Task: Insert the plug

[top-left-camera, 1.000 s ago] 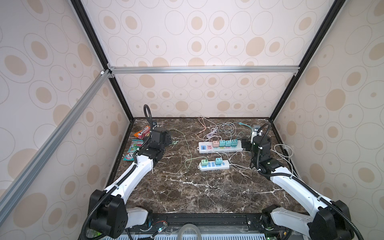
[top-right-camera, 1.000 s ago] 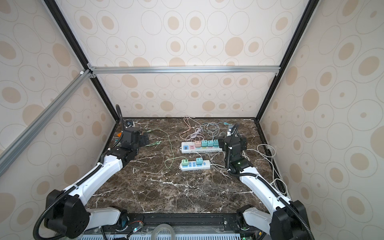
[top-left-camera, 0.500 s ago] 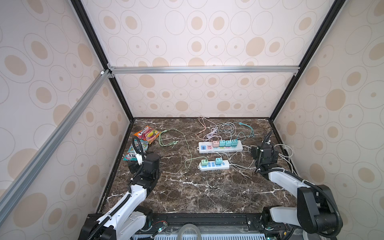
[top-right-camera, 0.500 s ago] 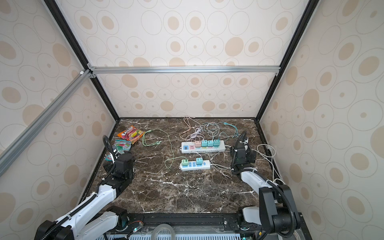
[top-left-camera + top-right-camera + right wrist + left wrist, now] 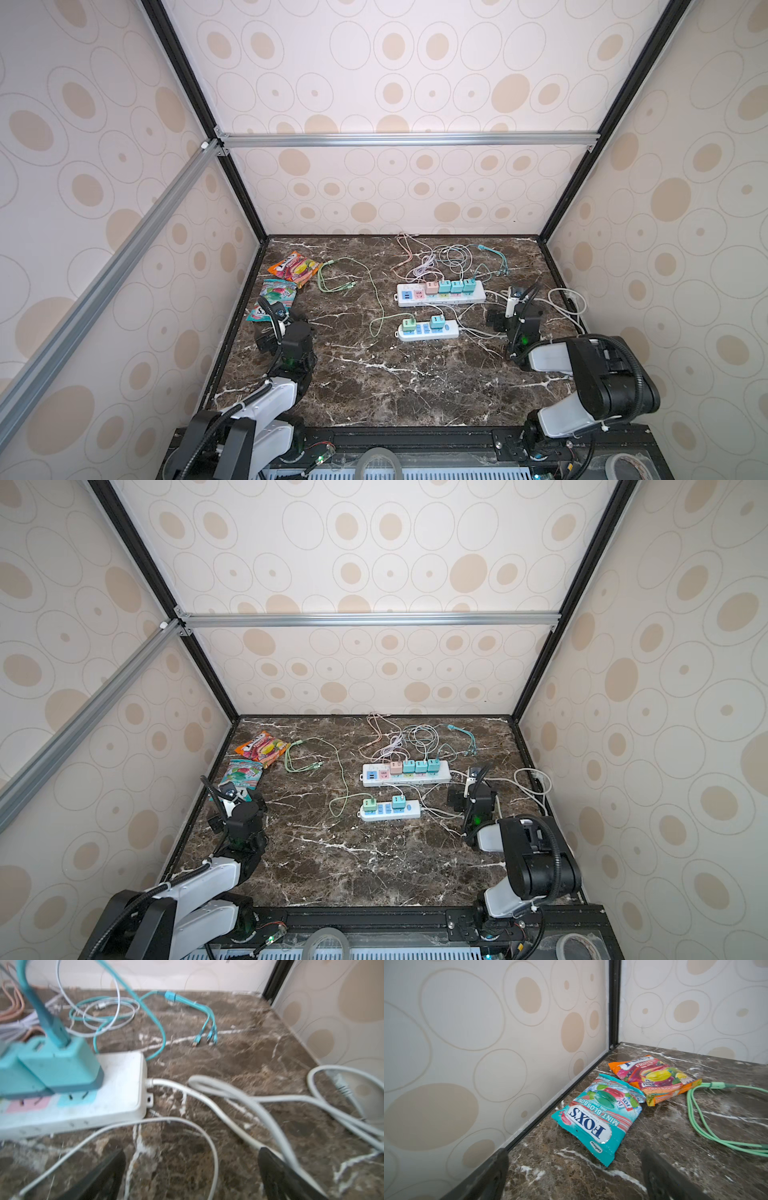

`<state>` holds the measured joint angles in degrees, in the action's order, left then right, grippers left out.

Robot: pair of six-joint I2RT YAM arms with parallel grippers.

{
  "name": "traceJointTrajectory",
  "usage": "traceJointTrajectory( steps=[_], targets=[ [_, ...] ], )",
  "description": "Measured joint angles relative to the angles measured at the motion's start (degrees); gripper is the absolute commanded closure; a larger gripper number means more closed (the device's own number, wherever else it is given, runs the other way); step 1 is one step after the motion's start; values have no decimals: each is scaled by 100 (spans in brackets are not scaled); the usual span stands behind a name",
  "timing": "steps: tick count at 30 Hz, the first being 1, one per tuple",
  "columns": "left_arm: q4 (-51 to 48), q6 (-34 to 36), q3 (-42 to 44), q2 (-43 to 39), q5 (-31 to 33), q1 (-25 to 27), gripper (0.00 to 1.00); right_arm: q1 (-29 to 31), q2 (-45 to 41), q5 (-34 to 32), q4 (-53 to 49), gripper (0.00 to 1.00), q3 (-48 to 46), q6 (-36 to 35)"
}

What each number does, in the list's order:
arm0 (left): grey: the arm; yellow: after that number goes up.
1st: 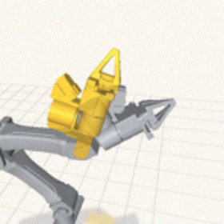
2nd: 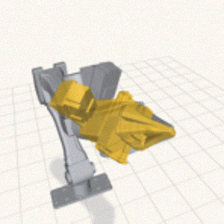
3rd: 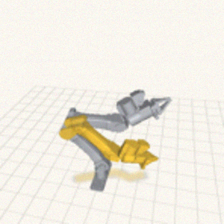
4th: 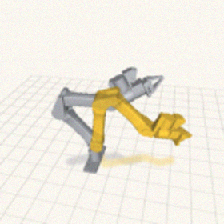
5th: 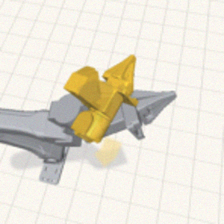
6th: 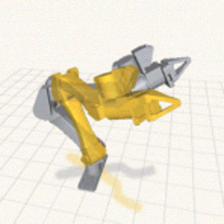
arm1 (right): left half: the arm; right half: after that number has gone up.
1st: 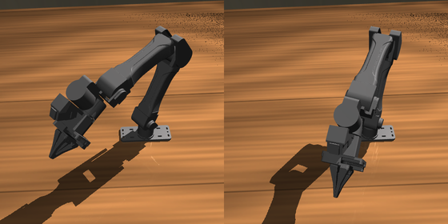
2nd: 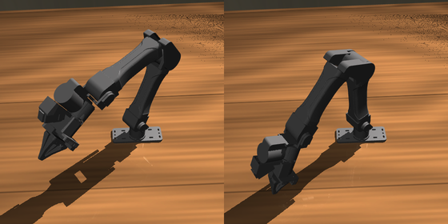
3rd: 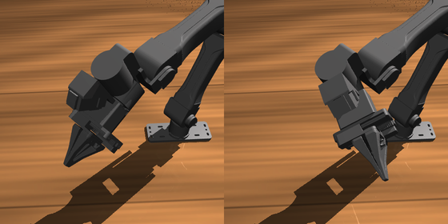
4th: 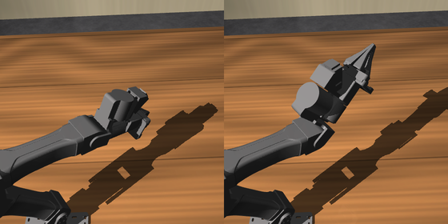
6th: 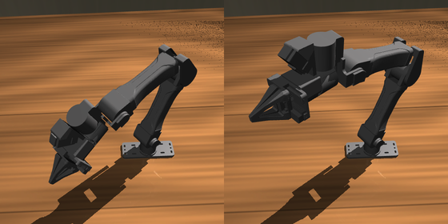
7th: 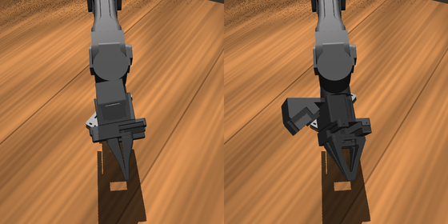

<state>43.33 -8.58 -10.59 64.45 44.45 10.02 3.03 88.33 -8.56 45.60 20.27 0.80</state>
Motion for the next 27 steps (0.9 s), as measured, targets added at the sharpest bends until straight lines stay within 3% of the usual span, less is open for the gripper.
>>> traceJointTrajectory(
  steps=[10,18,27],
  targets=[
    [1941,697,-107,1766,-1786,-229,2,0,4,109,-2,0,317,-24],
    [3169,780,-22,2511,-3005,-570,2,0,7,111,-24,0,319,-24],
    [3401,634,-22,2579,-2780,-619,2,0,4,111,-26,0,319,-24]
  ],
)
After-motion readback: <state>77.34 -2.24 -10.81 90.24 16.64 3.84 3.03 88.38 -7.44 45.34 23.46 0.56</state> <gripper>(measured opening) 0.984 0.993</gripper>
